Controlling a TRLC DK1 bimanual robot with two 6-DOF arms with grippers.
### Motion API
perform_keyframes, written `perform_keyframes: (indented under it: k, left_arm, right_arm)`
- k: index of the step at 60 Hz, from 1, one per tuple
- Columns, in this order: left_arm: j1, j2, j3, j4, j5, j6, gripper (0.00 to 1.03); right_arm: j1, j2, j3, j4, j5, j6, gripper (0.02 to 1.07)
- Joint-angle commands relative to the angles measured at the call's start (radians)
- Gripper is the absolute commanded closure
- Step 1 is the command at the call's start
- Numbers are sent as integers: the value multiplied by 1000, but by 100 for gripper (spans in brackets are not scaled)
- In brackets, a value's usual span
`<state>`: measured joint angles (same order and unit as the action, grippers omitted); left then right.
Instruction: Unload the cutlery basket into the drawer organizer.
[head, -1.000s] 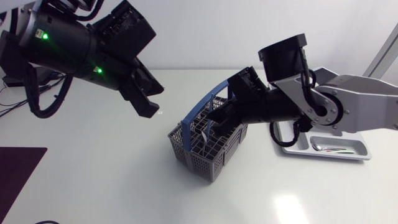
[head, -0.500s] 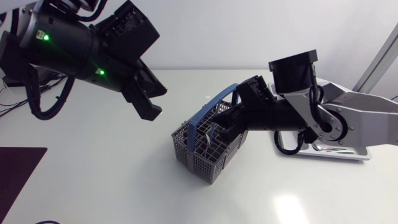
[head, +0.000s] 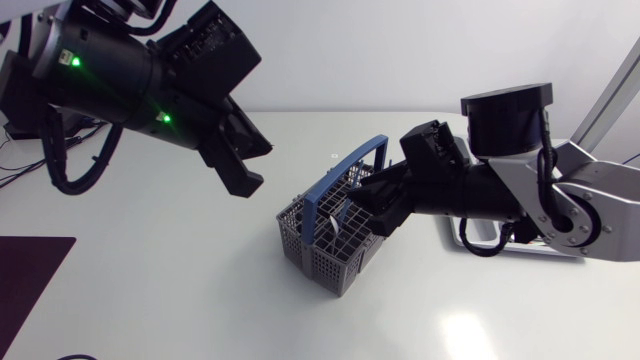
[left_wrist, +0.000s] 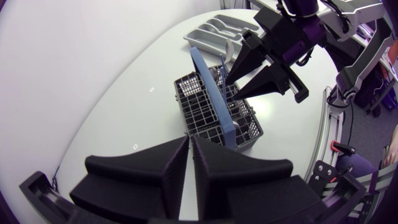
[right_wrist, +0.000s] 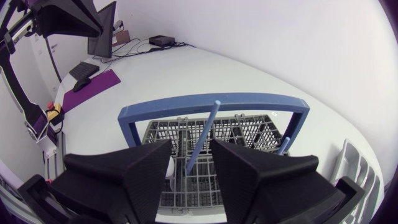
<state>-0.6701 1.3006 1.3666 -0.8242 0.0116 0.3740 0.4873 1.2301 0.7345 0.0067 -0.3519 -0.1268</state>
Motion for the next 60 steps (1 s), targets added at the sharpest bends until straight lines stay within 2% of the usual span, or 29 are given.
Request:
perform_keyframes:
  k: [1, 17, 50, 60]
  left_arm:
    - [-9, 11, -9, 7, 5, -6, 89]
    - [-9, 11, -6, 7, 4, -4, 89]
    - [-8, 8, -6, 5, 2, 0, 89]
    - [-5, 5, -8, 5, 2, 2, 89]
  right_arm:
    - [-16, -15, -17, -7, 1, 10, 55]
    - [-73, -54, 6, -51, -16, 13, 55]
    - [-21, 29, 167, -131, 28, 41, 58]
    - [-15, 66, 178, -125, 36, 41, 67]
